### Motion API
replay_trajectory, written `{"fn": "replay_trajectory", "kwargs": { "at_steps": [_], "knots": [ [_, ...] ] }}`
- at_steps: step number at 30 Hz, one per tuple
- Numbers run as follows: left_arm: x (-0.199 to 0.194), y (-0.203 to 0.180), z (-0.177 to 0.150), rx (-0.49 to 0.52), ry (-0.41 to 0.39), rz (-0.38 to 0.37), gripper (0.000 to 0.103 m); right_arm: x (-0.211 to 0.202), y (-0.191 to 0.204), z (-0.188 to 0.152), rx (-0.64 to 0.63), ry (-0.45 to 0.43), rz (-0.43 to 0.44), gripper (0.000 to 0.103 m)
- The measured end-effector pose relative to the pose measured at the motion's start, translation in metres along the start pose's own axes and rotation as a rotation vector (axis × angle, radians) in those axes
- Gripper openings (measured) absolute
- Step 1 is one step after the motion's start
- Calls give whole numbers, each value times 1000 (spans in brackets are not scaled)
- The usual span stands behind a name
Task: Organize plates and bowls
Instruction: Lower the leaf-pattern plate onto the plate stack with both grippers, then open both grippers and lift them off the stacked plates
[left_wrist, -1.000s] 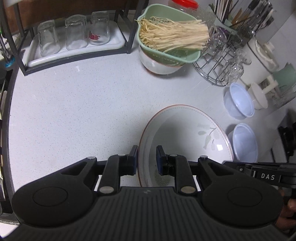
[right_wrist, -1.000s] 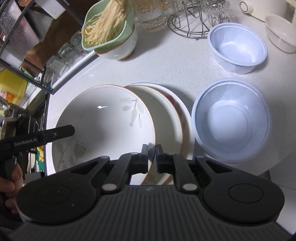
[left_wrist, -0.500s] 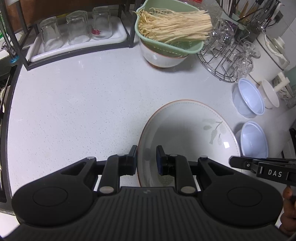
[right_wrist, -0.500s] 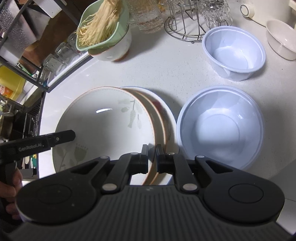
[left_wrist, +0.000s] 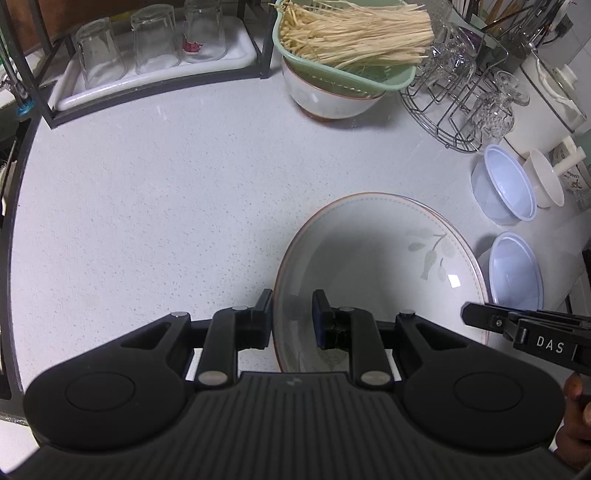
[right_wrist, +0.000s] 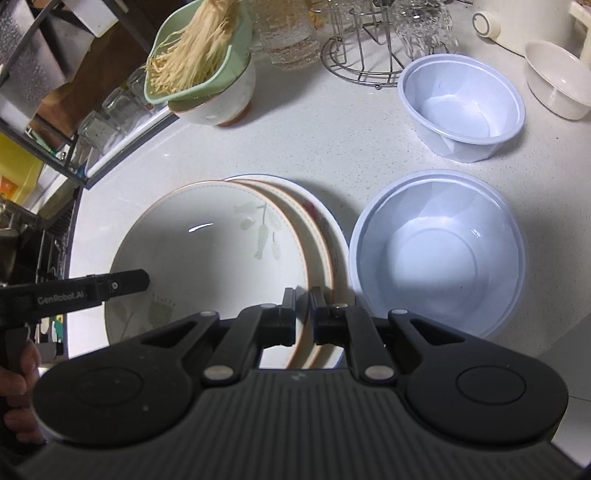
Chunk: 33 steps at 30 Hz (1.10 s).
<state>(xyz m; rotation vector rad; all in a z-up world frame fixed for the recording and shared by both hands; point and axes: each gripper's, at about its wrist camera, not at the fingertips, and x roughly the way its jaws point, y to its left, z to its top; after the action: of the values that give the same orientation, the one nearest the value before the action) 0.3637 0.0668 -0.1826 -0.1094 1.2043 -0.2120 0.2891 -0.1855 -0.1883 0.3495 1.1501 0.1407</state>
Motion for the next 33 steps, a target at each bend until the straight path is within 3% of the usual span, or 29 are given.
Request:
{"fn": "replay_trajectory", "kwargs": {
  "at_steps": [10, 18, 22, 33],
  "knots": [
    [-1, 4, 3, -21, 21, -48, 24, -11, -1, -1, -1, -37, -18, 10],
    [1, 1, 2, -6, 22, -36, 24, -14, -15, -1, 99, -47, 31, 10],
    [-2, 1, 1, -32, -2, -22, 24, -20, -13, -1, 81, -72, -10, 12],
    [-33, -9, 2, -36, -85, -31, 24, -44, -3, 12, 0, -149, 32, 12]
  ]
}}
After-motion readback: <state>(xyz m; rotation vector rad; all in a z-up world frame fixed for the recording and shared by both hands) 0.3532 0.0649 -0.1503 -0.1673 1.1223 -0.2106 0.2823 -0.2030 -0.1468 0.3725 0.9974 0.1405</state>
